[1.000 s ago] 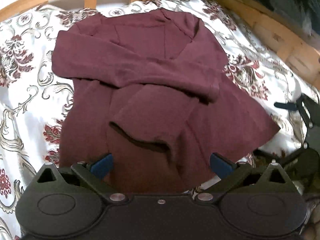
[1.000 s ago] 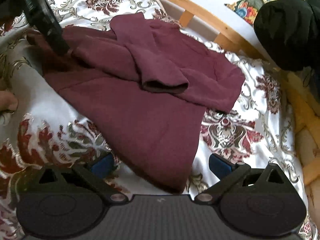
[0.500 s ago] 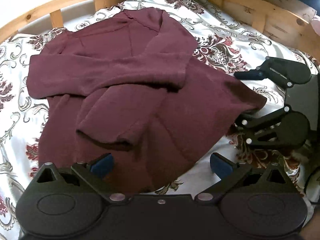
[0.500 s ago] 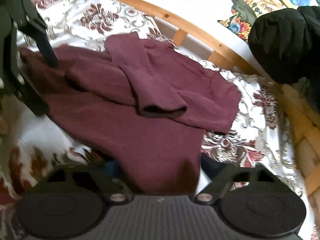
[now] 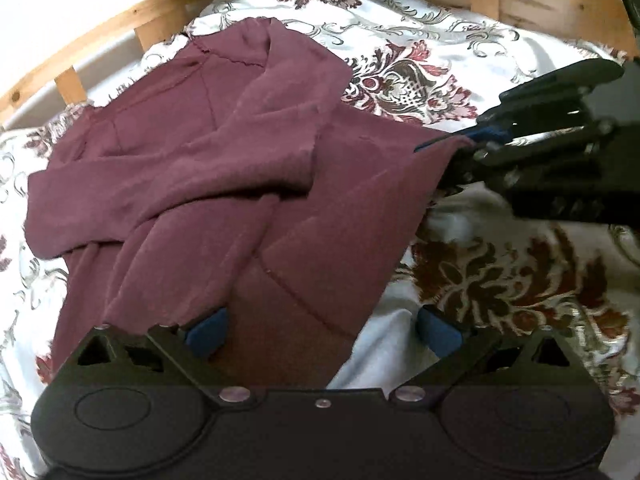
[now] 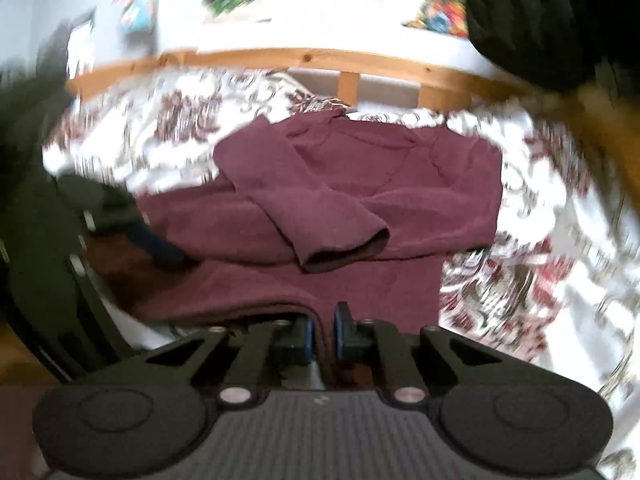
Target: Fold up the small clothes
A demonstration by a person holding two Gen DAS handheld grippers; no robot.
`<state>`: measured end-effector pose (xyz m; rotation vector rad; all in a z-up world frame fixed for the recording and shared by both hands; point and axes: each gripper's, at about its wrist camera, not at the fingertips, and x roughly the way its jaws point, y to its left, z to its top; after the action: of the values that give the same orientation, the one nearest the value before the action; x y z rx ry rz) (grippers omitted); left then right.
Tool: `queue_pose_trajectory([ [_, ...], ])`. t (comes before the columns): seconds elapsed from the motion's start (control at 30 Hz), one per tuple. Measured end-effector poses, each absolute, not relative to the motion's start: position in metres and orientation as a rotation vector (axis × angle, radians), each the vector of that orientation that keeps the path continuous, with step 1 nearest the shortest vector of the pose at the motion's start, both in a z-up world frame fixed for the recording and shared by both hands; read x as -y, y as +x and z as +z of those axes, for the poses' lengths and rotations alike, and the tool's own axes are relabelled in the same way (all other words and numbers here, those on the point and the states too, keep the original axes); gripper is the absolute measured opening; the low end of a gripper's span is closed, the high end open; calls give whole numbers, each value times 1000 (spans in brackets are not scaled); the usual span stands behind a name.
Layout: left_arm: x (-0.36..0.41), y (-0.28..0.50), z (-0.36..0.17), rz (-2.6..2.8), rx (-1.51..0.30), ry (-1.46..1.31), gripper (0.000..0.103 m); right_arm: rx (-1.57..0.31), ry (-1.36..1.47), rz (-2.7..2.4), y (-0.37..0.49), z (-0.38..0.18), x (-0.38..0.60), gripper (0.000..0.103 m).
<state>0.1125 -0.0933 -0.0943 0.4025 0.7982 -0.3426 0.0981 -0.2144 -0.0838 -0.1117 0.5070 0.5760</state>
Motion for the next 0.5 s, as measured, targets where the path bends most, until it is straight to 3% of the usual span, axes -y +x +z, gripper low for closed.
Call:
queue_pose_trajectory([
  [0.17, 97, 114, -96, -246, -743, 488, 90, -538, -38, 605, 108, -84, 227, 12],
  [0.5, 80, 93, -103, -26, -622, 630, 85, -515, -56, 601, 105, -85, 225, 12],
])
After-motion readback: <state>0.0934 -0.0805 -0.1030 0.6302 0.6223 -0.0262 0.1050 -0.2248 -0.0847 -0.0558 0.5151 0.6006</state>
